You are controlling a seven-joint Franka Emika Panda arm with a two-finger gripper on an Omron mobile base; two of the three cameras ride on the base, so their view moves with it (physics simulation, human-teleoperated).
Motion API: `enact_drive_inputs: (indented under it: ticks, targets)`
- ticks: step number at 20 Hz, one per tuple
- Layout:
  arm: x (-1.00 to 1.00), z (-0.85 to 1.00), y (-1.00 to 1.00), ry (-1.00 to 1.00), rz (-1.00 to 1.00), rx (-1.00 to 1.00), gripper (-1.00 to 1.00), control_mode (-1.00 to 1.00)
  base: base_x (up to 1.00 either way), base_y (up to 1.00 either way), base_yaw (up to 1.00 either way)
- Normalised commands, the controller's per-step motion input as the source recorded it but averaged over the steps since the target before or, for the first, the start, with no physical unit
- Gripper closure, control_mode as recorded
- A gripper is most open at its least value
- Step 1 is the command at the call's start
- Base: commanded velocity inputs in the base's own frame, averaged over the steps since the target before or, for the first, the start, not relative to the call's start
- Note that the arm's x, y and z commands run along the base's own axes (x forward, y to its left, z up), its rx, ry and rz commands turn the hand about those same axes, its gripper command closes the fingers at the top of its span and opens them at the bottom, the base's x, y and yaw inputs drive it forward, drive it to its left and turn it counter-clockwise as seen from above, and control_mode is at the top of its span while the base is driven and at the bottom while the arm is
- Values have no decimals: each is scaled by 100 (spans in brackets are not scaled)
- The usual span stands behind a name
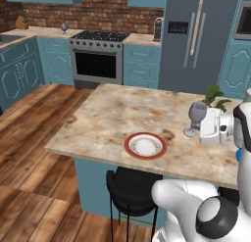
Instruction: Retrieve the wine glasses from the counter and place one next to each plate.
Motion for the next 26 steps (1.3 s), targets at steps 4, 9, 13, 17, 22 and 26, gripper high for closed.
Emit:
enact_drive_inputs:
  ticks: [4,9,13,17,22,26]
  targets:
    - [15,-39,0,-2,5,-6,100,-100,0,0,0]
    - [13,-35,0,0,4,-5,100,-100,0,0,0]
    - [17,-37,-1,0,3,-2,100,-100,0,0,0]
    - [17,-43,0,1,1,-2,100,-100,0,0,0]
    - [10,-24,-1,0,2,-3,100,-100,0,0,0]
    - [2,-19,0,0,0,-1,100,-100,0,0,0]
